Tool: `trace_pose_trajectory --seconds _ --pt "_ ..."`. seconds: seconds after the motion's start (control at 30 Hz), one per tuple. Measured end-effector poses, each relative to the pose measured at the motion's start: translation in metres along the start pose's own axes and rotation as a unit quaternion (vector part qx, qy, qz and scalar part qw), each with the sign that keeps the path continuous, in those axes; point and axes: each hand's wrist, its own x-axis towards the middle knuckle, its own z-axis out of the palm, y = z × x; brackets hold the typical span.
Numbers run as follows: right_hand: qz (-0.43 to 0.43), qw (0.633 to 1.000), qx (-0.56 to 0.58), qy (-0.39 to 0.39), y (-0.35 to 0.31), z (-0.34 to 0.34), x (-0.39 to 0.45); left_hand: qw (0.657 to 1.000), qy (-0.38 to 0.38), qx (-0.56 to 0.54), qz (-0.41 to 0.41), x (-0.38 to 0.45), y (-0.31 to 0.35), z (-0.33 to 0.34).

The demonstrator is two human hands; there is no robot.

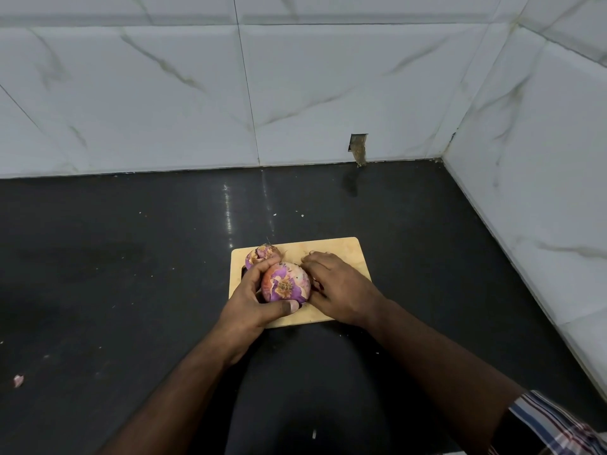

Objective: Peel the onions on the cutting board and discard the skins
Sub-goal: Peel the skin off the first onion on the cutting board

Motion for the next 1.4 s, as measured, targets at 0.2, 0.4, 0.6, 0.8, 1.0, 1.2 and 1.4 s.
trace_pose_trajectory --seconds 0.2,0.4,0.6,0.8,1.0,1.2,1.4 --pt "0.007 0.999 -0.028 -0.033 0.000 -0.002 -0.001 0.993 0.011 -0.118 -0.006 -0.002 0.011 0.013" --pt "0.007 0.999 -0.031 -0.042 -0.001 0.000 -0.002 0.986 0.020 -0.168 -0.014 0.001 0.013 0.037" --pt "0.029 0.994 -0.091 -0.055 0.000 -0.002 -0.008 0.975 0.032 -0.218 -0.022 0.006 0.014 0.051" --pt "0.056 0.993 -0.089 -0.052 0.005 -0.006 -0.012 0.979 0.047 -0.198 -0.027 0.006 0.016 0.059" --pt "0.079 0.994 -0.050 -0.057 0.018 -0.022 -0.017 0.968 0.047 -0.237 -0.062 0.004 0.019 0.062" --pt "0.136 0.984 0.084 -0.075 0.023 -0.050 -0.041 0.967 0.040 -0.235 -0.089 0.008 0.016 0.056" --pt "0.190 0.980 0.058 0.031 0.017 -0.048 -0.055 0.969 0.025 -0.223 -0.098 0.009 0.017 0.053"
